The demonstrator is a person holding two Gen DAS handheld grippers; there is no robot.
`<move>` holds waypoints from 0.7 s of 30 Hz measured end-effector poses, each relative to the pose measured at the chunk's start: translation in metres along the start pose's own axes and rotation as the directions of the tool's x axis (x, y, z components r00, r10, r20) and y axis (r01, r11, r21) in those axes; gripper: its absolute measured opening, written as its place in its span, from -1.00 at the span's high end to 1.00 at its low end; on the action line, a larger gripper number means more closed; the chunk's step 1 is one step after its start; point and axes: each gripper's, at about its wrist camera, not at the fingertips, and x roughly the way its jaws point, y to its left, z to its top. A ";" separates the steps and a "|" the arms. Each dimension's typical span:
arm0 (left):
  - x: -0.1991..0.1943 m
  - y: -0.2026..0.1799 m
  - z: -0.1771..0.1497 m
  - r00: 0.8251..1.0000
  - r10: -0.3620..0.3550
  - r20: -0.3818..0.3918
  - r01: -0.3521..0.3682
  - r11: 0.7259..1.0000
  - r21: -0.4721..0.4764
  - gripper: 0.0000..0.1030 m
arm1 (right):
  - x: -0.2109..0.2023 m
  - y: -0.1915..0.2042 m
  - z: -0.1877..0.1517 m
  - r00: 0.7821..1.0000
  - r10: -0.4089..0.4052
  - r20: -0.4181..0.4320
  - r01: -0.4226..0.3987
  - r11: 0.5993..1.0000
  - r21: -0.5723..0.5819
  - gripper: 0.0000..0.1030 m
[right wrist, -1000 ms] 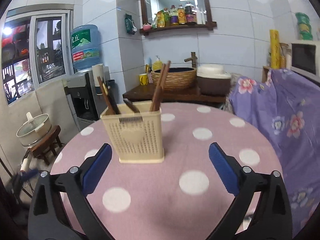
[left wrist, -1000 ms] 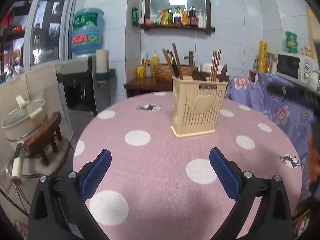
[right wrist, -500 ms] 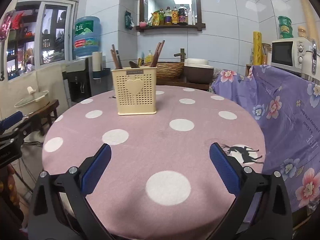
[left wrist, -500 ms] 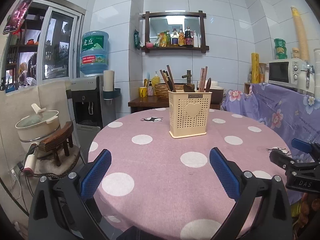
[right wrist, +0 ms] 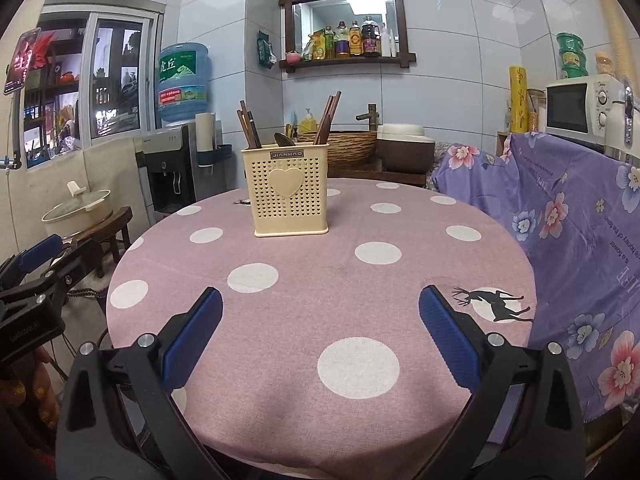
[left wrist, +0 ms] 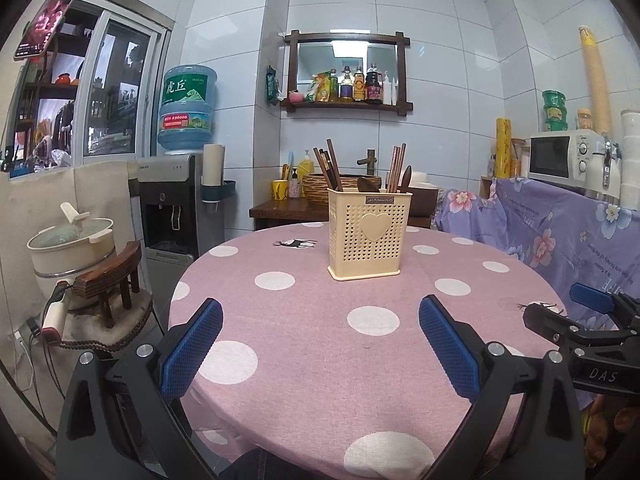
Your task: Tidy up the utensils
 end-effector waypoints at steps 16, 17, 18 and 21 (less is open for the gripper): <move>-0.003 0.004 -0.003 1.000 -0.013 -0.006 0.013 1.000 -0.018 -0.90 | 0.001 0.004 -0.001 1.000 -0.006 0.003 0.006 1.000 -0.010 -0.89; -0.003 0.004 -0.003 1.000 -0.012 -0.006 0.012 1.000 -0.016 -0.90 | 0.001 0.004 -0.002 1.000 -0.006 0.003 0.006 1.000 -0.009 -0.89; -0.003 0.004 -0.003 1.000 -0.013 -0.007 0.013 1.000 -0.016 -0.90 | 0.001 0.004 -0.001 1.000 -0.005 0.003 0.005 1.000 -0.008 -0.89; -0.003 0.003 -0.004 1.000 -0.010 -0.008 0.010 1.000 -0.009 -0.90 | 0.001 0.005 -0.002 1.000 -0.006 0.000 0.006 1.000 -0.009 -0.89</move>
